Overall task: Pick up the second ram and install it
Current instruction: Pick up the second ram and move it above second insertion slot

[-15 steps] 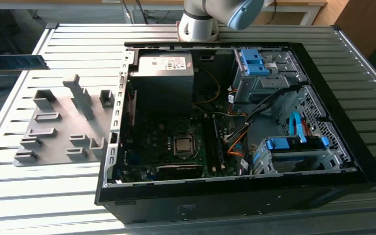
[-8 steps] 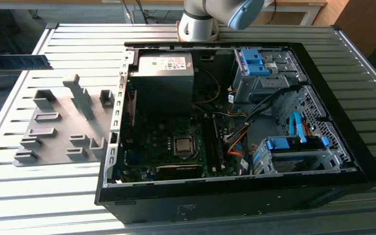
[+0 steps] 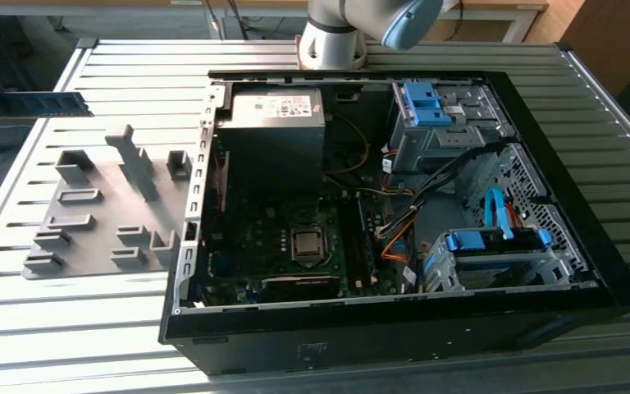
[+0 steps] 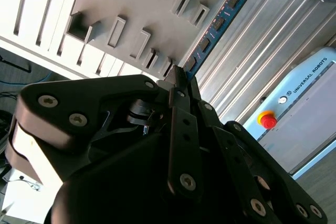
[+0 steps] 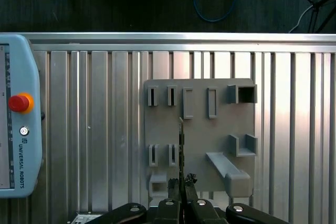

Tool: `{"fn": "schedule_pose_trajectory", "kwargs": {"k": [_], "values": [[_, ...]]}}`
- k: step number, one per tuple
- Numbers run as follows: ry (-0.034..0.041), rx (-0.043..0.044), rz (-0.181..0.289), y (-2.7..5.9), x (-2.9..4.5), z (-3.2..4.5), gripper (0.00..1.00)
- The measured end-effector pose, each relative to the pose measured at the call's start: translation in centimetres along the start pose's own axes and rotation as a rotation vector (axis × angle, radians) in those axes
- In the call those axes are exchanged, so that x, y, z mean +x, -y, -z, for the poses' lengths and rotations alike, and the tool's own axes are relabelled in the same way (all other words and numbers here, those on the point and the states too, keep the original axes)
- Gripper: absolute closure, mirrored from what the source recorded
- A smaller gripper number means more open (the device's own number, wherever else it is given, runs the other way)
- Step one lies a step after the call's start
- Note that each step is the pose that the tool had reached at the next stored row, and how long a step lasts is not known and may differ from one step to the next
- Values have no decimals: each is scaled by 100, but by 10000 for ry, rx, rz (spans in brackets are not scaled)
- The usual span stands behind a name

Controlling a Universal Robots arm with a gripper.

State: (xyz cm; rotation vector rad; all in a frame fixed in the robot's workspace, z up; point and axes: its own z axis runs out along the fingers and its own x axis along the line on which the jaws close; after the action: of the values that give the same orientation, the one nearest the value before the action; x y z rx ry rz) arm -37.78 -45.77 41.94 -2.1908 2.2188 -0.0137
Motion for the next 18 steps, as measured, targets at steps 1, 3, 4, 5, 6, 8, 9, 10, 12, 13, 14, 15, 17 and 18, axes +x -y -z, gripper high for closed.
{"fn": "schedule_pose_trajectory", "kwargs": {"k": [1,3,4,5,6,8,9,10,12,13,14,15,17,18], "values": [[0,0,0,3,0,0,86],[0,0,0,11,0,0,86],[0,0,0,14,0,0,86],[0,0,0,18,0,-1,86],[0,0,0,22,0,-1,86],[0,0,-1,29,-1,0,86],[0,0,0,32,0,-1,86],[0,0,0,35,0,-1,86],[-1,0,0,42,-1,-1,86],[0,0,-1,45,-1,-1,86],[0,0,-1,48,-1,-1,86],[0,0,0,51,-1,-1,86],[1,1,0,57,-1,-2,86],[0,0,0,61,-1,-2,86]]}}
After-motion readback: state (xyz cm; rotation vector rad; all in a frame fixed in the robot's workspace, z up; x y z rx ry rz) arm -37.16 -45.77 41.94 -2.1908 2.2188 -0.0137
